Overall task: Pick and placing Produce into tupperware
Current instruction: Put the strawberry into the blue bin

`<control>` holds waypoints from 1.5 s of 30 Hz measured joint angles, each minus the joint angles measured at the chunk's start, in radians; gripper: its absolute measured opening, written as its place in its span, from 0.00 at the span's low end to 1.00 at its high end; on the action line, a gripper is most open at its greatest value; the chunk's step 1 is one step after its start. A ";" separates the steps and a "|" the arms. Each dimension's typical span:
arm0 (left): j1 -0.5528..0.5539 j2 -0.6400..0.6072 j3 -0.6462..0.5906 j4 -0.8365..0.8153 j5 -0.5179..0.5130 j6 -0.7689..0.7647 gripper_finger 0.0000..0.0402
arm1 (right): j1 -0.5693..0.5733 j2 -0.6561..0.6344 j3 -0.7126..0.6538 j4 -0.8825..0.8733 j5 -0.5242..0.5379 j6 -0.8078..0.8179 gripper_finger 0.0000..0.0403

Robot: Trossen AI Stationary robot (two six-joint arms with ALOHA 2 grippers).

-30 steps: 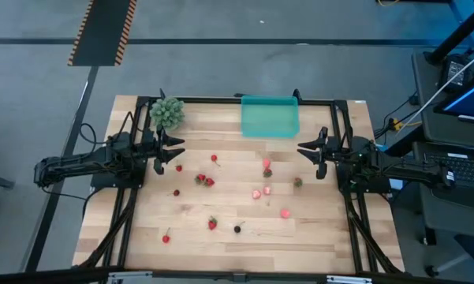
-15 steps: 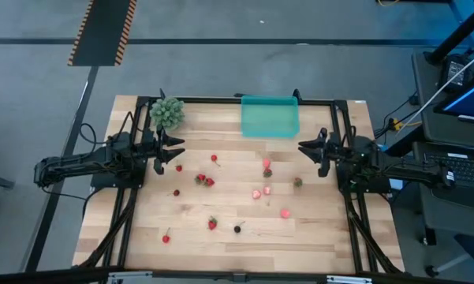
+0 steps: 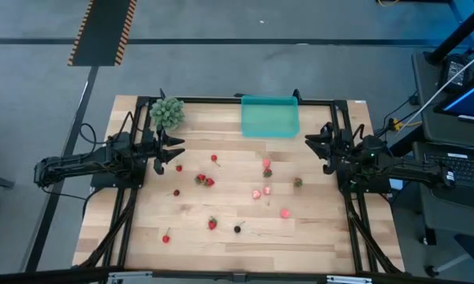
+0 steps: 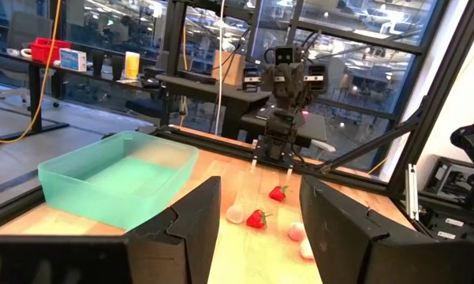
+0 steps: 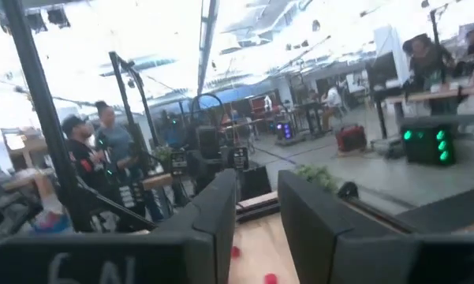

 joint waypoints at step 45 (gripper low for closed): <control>0.000 0.000 0.000 0.000 0.000 0.000 0.42 | 0.000 0.571 0.537 -0.592 0.000 -0.057 0.25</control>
